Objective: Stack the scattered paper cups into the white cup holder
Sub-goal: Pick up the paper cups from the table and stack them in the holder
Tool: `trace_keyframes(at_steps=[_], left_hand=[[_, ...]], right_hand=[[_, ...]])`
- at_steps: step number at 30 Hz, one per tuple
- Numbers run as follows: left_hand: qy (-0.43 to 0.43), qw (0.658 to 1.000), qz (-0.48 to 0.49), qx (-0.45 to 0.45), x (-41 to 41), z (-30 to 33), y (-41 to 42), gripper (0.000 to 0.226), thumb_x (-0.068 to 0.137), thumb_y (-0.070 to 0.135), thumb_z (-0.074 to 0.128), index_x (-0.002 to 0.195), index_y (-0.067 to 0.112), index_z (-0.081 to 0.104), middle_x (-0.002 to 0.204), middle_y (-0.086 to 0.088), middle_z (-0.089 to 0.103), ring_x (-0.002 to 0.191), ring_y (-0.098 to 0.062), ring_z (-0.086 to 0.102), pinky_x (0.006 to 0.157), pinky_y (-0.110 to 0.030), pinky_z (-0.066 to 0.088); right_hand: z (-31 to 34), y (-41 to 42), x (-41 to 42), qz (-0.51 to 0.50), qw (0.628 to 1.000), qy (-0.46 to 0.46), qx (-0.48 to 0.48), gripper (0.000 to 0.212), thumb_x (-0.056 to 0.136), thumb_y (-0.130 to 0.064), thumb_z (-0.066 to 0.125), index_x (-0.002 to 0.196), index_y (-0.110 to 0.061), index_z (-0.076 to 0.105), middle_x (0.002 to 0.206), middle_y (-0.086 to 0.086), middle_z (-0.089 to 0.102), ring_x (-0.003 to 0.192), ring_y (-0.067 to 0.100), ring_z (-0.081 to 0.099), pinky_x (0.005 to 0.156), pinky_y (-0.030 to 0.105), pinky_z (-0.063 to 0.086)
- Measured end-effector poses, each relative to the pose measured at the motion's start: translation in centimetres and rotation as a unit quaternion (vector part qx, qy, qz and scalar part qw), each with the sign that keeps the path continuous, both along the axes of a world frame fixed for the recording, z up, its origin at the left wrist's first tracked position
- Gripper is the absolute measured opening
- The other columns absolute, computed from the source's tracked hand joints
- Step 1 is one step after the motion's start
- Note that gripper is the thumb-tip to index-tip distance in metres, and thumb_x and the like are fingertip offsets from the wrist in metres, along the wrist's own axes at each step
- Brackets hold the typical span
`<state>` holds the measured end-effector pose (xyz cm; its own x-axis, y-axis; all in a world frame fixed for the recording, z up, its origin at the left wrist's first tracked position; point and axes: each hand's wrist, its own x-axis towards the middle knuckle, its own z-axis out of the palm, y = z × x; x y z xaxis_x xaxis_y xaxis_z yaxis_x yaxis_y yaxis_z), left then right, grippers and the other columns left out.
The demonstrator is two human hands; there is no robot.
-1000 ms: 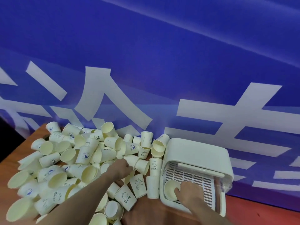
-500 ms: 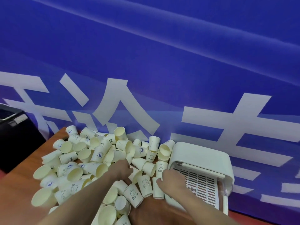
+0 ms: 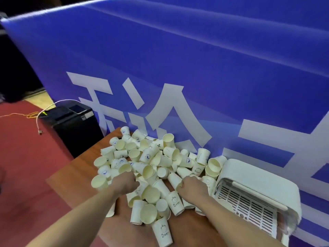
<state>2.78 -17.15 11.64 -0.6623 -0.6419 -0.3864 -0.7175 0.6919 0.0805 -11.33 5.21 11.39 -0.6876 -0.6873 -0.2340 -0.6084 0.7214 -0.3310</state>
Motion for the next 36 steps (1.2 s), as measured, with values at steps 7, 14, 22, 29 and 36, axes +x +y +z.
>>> trace_keyframes(at_steps=[7,14,22,29,36], left_hand=[[-0.015,0.998,0.054,-0.009,6.3,-0.3,-3.4,0.017,0.091,0.034,0.048,0.084,0.020,0.056,0.070,0.008,0.049,0.067,-0.014,0.052,0.057,-0.024,0.041],[-0.038,0.994,0.100,0.022,9.6,-2.3,-8.1,0.023,0.087,0.038,0.045,0.070,0.023,0.045,0.073,0.007,0.055,0.058,-0.014,0.057,0.058,-0.023,0.045],[-0.029,0.988,0.141,0.054,12.0,-4.3,-16.4,0.027,0.085,0.026,0.044,0.060,0.021,0.040,0.062,0.007,0.052,0.047,-0.013,0.052,0.047,-0.023,0.041],[-0.022,0.980,0.175,0.089,14.1,-7.3,-23.0,0.029,0.081,0.021,0.044,0.055,0.021,0.033,0.054,0.005,0.044,0.043,-0.017,0.048,0.045,-0.022,0.037],[0.017,0.966,0.188,0.180,13.3,-9.0,-26.9,0.031,0.090,0.035,0.050,0.066,0.015,0.047,0.058,0.000,0.046,0.043,-0.015,0.041,0.039,-0.021,0.039]], right_hand=[[-1.8,-3.0,2.8,0.041,0.999,-0.021,0.006,0.023,0.083,-0.038,0.048,0.067,-0.021,0.045,0.076,-0.002,0.055,0.073,0.023,0.055,0.057,0.028,0.039],[-2.4,-8.5,3.3,0.050,0.998,-0.011,0.026,0.024,0.083,-0.034,0.050,0.066,-0.019,0.044,0.069,-0.005,0.049,0.070,0.019,0.055,0.055,0.028,0.038],[-4.4,-18.4,4.6,0.087,0.995,-0.001,0.041,0.025,0.087,-0.033,0.048,0.067,-0.020,0.042,0.067,-0.006,0.046,0.065,0.018,0.050,0.053,0.029,0.033],[-6.6,-26.4,4.2,0.099,0.993,0.036,0.060,0.021,0.090,-0.030,0.043,0.070,-0.022,0.044,0.071,-0.007,0.050,0.072,0.017,0.054,0.058,0.029,0.038],[-8.7,-32.3,2.3,0.139,0.985,0.059,0.089,0.016,0.095,-0.034,0.044,0.086,-0.021,0.044,0.079,-0.005,0.047,0.083,0.018,0.060,0.063,0.030,0.036]])
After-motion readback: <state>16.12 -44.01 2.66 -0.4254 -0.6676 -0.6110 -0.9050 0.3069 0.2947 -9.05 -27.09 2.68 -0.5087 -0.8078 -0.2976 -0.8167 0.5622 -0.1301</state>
